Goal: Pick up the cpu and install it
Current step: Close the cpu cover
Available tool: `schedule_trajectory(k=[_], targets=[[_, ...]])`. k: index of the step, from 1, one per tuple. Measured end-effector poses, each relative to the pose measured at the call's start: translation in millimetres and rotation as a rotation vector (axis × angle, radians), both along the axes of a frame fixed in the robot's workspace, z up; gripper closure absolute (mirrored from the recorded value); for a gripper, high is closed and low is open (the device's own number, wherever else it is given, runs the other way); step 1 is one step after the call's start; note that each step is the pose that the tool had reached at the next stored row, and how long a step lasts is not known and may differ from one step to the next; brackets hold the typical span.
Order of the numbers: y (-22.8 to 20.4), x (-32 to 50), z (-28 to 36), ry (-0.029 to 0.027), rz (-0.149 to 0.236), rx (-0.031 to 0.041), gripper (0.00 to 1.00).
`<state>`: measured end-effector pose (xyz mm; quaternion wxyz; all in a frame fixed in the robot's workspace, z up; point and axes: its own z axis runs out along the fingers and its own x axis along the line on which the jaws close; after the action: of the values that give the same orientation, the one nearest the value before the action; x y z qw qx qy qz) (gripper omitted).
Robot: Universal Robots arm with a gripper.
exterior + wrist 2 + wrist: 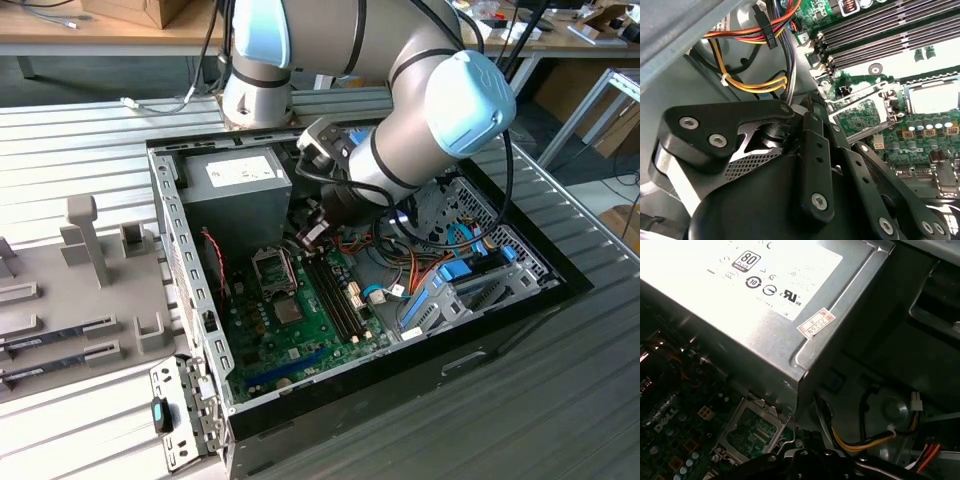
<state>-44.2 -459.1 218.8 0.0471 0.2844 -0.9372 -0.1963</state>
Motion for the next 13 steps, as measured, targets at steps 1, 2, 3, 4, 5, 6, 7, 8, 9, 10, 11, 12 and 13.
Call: schedule_trajectory(k=[1,2,3,4,5,6,7,8,9,10,11,12,13], targets=[[0.1,-0.4,-0.5,-0.0001,0.000,0.0151,0.89],[0.1,-1.0,-1.1,-0.0001,0.000,0.0326,0.89],[0.1,-1.3,-1.5,0.0000,0.000,0.0398,0.89],[0.1,-1.4,-2.1,-0.0001,0.000,0.0445,0.89],[0.2,-1.5,-3.6,-0.0002,0.000,0.0503,0.89],[0.1,-1.8,-5.1,-0.0001,0.000,0.0535,0.89],[0.1,-2.8,-7.2,-0.0001,0.000,0.0550,0.89],[0.1,-3.0,-8.6,0.0000,0.005,0.0550,0.89],[0.1,-3.0,-9.5,0.0002,0.011,0.0550,0.89],[0.1,-3.1,-10.5,0.0005,0.020,0.0548,0.89],[0.1,-3.1,-11.3,0.0008,0.026,0.0549,0.89],[0.1,-3.1,-12.2,0.0010,0.030,0.0550,0.89],[0.1,-3.0,-13.5,0.0013,0.038,0.0549,0.89]])
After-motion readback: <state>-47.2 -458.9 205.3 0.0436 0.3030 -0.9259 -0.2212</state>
